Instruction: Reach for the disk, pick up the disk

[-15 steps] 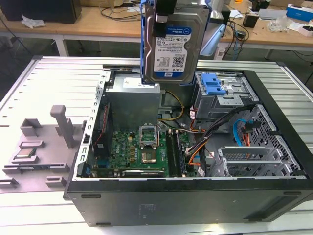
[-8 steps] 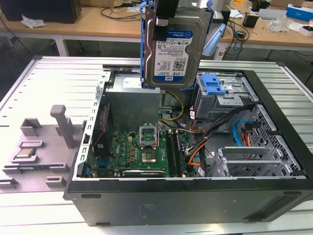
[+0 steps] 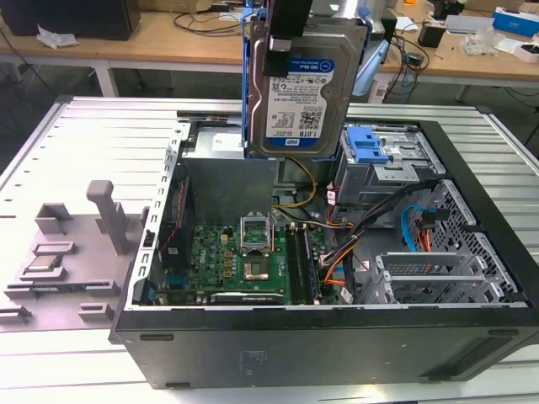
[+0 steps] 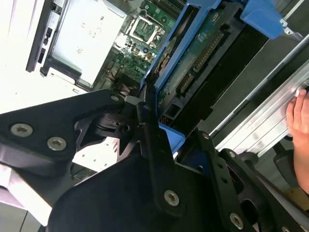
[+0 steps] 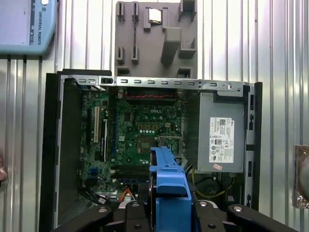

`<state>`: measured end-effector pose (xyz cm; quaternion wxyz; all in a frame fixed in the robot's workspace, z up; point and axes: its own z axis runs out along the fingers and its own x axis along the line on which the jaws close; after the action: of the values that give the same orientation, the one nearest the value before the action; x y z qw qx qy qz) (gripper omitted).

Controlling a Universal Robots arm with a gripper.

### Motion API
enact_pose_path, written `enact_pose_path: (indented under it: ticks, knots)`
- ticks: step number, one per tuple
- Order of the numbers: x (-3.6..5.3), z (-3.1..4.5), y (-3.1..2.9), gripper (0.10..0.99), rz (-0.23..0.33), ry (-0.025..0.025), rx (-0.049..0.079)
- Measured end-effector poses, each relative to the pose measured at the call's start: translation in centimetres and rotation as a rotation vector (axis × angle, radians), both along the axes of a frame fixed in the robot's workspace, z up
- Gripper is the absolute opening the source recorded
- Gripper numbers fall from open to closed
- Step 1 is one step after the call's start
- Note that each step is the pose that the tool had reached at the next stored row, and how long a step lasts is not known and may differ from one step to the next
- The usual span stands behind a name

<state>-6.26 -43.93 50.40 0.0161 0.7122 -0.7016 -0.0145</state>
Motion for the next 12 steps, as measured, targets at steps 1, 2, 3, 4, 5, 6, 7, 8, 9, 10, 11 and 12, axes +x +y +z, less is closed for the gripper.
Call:
enact_pose_path:
  ticks: [1,2,3,4,5,6,7,8,9,10,11,12]
  knots:
    - [0.00,0.00,-0.10,0.369,0.000,0.0000,0.000]
    - [0.00,-0.01,-0.26,0.369,0.000,0.0000,0.000]
    - [0.00,-0.01,-0.36,0.369,0.000,0.0000,0.000]
    - [0.00,-0.01,-0.59,0.369,0.000,0.0000,0.000]
    - [0.00,-0.02,-0.76,0.369,0.000,0.0000,0.000]
    - [0.00,-0.02,-0.93,0.369,0.000,0.0000,0.000]
    - [0.00,-0.02,-1.03,0.369,0.000,0.0000,0.000]
    - [0.00,-0.03,-1.29,0.369,0.000,0.0000,0.000]
    - [0.00,-0.03,-1.47,0.369,0.000,0.0000,0.000]
    - [0.00,-0.03,-1.64,0.369,0.000,0.0000,0.000]
    - [0.00,-0.04,-1.74,0.369,0.000,0.0000,0.000]
    - [0.00,-0.04,-1.85,0.369,0.000,0.0000,0.000]
